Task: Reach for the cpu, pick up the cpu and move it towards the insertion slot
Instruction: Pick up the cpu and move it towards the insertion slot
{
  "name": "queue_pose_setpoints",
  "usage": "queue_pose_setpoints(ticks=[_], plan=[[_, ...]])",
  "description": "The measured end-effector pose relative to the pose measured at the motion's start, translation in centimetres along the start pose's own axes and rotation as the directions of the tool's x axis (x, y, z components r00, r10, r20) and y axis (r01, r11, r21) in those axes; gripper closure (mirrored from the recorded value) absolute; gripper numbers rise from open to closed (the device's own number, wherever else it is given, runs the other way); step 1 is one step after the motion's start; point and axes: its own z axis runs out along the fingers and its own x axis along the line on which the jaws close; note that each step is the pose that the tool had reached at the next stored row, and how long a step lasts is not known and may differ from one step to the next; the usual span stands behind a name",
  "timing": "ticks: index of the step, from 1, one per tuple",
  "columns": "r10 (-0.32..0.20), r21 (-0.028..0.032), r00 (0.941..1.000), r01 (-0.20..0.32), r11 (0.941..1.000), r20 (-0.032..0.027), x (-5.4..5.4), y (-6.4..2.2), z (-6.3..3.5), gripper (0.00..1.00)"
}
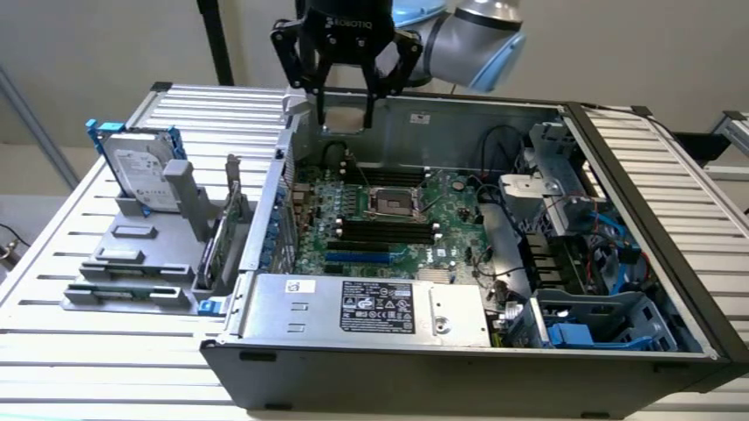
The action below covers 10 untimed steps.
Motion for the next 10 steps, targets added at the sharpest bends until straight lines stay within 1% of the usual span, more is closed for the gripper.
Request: queue_pose_setpoints(ticks=[1, 2, 5, 10], plan=[[0.0, 0.0001, 1.0, 0.0, 1.0, -0.0001, -0.9, 0.44, 0.3, 0.45], [0.0, 0.0, 1.0, 0.0, 1.0, 0.0, -1.3, 0.7, 0.47, 0.45], [0.0, 0.0, 1.0, 0.0, 1.0, 0.0, -2.5, 1.54, 0.98, 0.45], [0.0, 0.0003, 1.0, 0.0, 1.0, 0.0, -4.2, 3.14, 1.8, 0.45]])
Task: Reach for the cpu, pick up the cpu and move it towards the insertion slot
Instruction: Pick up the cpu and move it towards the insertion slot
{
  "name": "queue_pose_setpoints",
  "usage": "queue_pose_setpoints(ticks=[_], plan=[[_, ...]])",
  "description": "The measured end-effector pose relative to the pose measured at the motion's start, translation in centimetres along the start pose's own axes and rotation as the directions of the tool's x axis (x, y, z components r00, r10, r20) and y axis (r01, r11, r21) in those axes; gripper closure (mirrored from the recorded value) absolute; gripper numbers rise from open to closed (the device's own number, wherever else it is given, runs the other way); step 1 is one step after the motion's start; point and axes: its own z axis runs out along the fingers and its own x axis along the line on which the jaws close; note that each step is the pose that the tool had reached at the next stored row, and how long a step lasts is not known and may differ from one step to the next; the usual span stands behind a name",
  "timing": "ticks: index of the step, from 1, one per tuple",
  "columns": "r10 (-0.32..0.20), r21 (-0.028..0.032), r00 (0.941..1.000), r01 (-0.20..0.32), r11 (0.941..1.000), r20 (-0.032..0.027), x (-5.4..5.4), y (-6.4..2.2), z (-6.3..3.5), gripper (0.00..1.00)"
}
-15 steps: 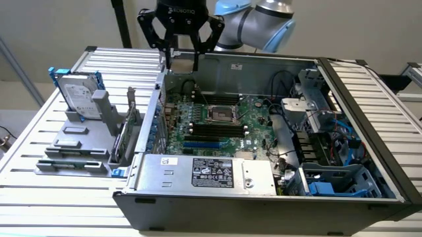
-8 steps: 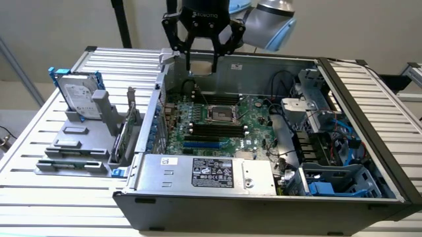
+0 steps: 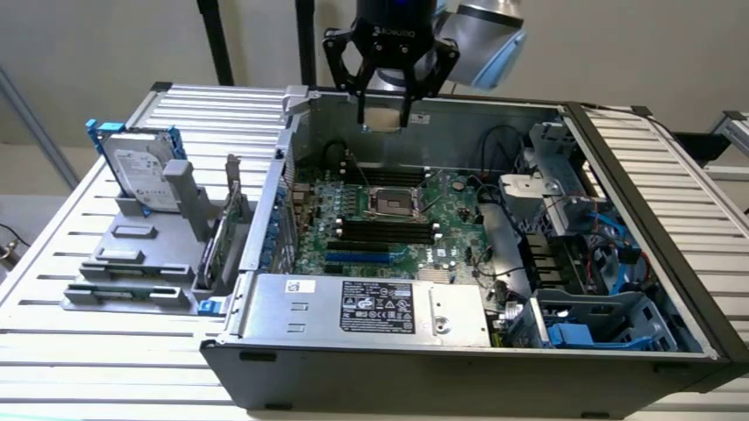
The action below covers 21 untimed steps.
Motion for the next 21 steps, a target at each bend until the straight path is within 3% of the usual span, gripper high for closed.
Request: queue_pose_setpoints(ticks=[11, 15, 21], plan=[[0.0, 0.0039, 1.0, 0.0, 1.0, 0.0, -2.6, 3.88, 1.22, 0.45], [0.0, 0.0054, 1.0, 0.0, 1.0, 0.0001, -3.1, 4.55, 1.76, 0.45], [0.0, 0.0071, 1.0, 0.0, 1.0, 0.0002, -3.8, 4.79, 2.37, 0.45]])
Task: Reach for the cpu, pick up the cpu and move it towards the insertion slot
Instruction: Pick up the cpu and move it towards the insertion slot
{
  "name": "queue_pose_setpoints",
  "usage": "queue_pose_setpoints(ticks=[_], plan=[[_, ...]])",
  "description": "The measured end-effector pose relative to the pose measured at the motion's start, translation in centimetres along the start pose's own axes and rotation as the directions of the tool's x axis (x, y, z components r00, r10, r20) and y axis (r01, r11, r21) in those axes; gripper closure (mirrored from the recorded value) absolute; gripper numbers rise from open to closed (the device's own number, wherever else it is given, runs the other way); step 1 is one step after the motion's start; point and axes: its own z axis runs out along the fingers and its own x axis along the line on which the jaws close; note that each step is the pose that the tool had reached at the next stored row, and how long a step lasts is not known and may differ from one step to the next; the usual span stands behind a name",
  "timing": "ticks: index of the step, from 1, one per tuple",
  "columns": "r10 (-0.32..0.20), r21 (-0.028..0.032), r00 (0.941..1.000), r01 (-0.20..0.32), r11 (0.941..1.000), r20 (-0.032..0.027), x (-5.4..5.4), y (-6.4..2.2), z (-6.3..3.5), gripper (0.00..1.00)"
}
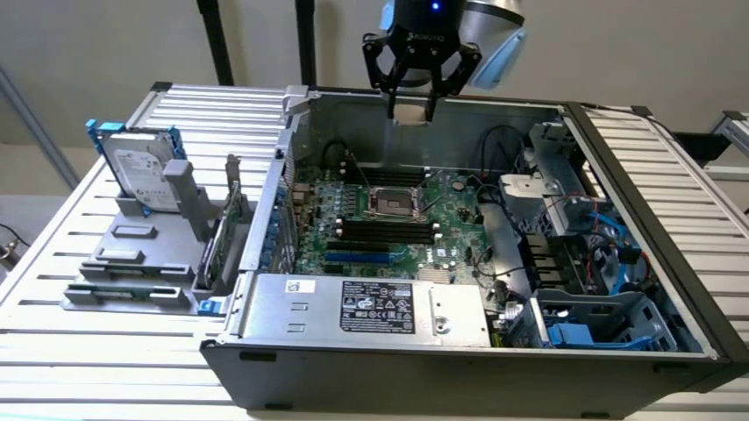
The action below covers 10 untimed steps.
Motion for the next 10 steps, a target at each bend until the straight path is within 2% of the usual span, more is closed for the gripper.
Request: queue_pose_setpoints(ticks=[10], plan=[[0.0, 0.0002, 1.0, 0.0, 1.0, 0.0, -0.03, 0.0, 0.05, 0.45]])
